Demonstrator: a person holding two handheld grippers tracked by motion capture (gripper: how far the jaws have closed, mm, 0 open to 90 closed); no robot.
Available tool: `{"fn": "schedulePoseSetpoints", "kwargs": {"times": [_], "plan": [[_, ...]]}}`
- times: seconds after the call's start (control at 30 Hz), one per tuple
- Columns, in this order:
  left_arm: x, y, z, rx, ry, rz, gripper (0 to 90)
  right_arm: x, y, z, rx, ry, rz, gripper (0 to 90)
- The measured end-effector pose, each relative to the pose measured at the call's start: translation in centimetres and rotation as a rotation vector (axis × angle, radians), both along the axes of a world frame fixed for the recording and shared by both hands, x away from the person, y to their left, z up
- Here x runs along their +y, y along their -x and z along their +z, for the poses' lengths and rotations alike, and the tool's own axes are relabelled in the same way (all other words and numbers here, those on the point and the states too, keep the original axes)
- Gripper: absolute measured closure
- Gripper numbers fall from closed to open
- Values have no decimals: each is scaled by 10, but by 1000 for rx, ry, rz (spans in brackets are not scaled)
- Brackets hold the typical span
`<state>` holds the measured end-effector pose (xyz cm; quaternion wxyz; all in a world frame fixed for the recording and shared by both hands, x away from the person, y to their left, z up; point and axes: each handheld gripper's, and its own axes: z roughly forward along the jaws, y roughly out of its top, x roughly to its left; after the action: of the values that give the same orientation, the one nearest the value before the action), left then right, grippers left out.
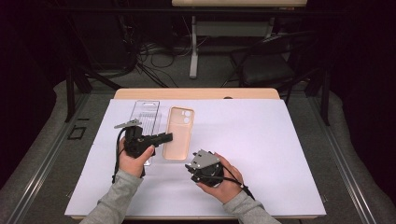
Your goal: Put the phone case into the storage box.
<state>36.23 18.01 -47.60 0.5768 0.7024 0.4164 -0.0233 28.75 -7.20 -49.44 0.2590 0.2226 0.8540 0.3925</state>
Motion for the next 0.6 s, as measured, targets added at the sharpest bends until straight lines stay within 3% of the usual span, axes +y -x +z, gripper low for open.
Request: {"fn": "schedulePoseSetpoints", "kwargs": {"times": [0.1, 0.23, 0.37, 0.6], "plan": [[-1, 1, 0, -61, -6, -12, 804, -2, -2, 1, 9, -16, -9, 522], [-1, 2, 0, -130, 25, -34, 804, -6, -6, 3, 26, -44, -20, 507], [0, 3, 1, -169, 41, -51, 804, -13, -11, 8, 55, -94, -35, 487], [2, 3, 1, -191, 64, -72, 804, -25, -20, 19, 104, -197, -47, 456]]}}
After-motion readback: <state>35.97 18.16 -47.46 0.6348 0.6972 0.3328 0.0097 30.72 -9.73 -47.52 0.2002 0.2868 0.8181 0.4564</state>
